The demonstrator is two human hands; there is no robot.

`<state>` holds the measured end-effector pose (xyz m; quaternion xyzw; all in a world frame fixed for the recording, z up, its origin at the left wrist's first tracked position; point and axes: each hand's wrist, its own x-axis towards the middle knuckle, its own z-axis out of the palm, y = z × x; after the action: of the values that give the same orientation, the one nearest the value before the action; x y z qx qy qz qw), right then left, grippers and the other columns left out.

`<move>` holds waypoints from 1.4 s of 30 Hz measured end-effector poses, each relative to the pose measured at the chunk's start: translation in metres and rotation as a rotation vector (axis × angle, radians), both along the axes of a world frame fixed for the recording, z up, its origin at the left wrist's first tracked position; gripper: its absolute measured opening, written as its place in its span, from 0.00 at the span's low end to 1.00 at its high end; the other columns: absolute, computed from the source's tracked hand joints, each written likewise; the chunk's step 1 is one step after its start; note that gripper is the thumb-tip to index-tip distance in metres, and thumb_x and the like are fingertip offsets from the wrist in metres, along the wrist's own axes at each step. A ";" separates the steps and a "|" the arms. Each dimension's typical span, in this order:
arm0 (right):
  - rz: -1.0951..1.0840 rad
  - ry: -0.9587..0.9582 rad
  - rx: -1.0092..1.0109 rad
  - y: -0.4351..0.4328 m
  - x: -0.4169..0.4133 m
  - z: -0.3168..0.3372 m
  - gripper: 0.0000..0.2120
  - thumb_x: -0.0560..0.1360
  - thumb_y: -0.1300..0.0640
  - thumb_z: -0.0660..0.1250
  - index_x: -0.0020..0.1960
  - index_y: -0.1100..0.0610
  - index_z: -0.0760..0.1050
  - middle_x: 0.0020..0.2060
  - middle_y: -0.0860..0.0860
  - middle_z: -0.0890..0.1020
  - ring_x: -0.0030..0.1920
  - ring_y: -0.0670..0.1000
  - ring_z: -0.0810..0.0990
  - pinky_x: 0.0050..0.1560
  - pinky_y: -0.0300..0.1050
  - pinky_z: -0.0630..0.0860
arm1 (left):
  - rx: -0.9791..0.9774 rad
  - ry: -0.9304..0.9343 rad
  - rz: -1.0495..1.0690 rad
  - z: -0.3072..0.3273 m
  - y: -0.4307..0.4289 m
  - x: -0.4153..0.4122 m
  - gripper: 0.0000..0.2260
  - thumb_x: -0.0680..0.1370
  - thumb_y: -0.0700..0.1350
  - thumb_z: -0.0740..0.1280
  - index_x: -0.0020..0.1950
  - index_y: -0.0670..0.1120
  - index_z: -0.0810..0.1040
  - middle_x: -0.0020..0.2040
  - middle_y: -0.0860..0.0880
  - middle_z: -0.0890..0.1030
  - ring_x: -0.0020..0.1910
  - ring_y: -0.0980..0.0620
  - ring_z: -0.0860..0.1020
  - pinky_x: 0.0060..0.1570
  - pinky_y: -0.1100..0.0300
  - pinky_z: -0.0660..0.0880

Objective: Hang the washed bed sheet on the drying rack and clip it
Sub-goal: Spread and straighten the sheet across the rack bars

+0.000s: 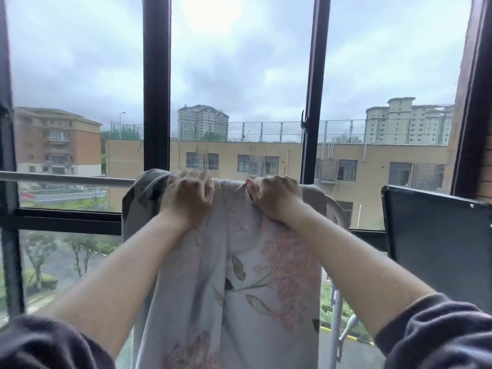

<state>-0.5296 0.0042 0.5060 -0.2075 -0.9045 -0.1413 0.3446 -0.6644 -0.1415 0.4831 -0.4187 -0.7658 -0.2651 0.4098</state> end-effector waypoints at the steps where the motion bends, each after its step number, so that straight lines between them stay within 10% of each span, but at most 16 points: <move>1: -0.003 0.031 0.025 -0.001 -0.003 -0.001 0.26 0.80 0.42 0.45 0.43 0.55 0.76 0.42 0.55 0.82 0.46 0.56 0.79 0.50 0.49 0.72 | 0.017 0.026 0.073 -0.003 -0.007 -0.005 0.12 0.80 0.48 0.53 0.52 0.46 0.74 0.53 0.44 0.78 0.54 0.43 0.73 0.62 0.47 0.62; 9: -0.049 0.032 -0.005 -0.019 -0.024 0.003 0.25 0.79 0.46 0.47 0.51 0.58 0.79 0.49 0.58 0.82 0.51 0.58 0.79 0.51 0.49 0.70 | 0.223 -0.575 0.395 -0.012 -0.074 -0.041 0.18 0.78 0.51 0.59 0.60 0.38 0.67 0.57 0.35 0.75 0.56 0.36 0.74 0.48 0.49 0.70; 22: 0.060 0.036 -0.064 -0.061 -0.072 0.006 0.29 0.80 0.39 0.40 0.60 0.51 0.75 0.55 0.57 0.81 0.54 0.58 0.78 0.46 0.49 0.65 | 0.690 -1.251 -0.584 0.081 -0.073 -0.077 0.17 0.78 0.40 0.57 0.31 0.44 0.78 0.33 0.46 0.76 0.34 0.48 0.75 0.37 0.59 0.73; 27: -0.039 0.019 -0.073 -0.067 -0.075 0.006 0.27 0.80 0.40 0.43 0.63 0.50 0.75 0.57 0.58 0.81 0.60 0.59 0.76 0.55 0.49 0.69 | 0.506 -1.022 -0.357 0.084 -0.073 -0.104 0.15 0.81 0.39 0.55 0.66 0.35 0.71 0.54 0.41 0.78 0.47 0.46 0.76 0.38 0.67 0.72; 31: -0.029 0.030 -0.086 -0.079 -0.074 0.007 0.24 0.80 0.41 0.46 0.61 0.48 0.76 0.56 0.57 0.81 0.58 0.59 0.77 0.55 0.49 0.69 | -0.033 -0.513 0.253 0.070 -0.084 -0.114 0.15 0.80 0.48 0.57 0.59 0.40 0.75 0.60 0.40 0.77 0.59 0.41 0.75 0.48 0.54 0.69; 34: -0.058 0.025 -0.153 -0.082 -0.072 0.010 0.20 0.81 0.45 0.49 0.59 0.49 0.78 0.58 0.57 0.80 0.58 0.58 0.76 0.54 0.47 0.67 | -0.265 -0.473 0.256 0.060 -0.082 -0.122 0.17 0.78 0.54 0.57 0.58 0.45 0.76 0.58 0.43 0.78 0.58 0.43 0.75 0.53 0.52 0.68; 42: 0.034 -0.020 -0.216 -0.102 -0.095 0.018 0.20 0.81 0.46 0.49 0.42 0.54 0.74 0.43 0.56 0.79 0.44 0.55 0.76 0.43 0.47 0.68 | 0.106 -0.197 -0.024 0.009 -0.100 -0.131 0.14 0.78 0.51 0.55 0.48 0.46 0.76 0.50 0.45 0.81 0.51 0.44 0.76 0.55 0.51 0.62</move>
<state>-0.6251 -0.0978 0.5244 -0.2267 -0.9213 -0.0391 0.3135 -0.7958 -0.2410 0.4918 -0.3776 -0.7822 -0.3501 0.3507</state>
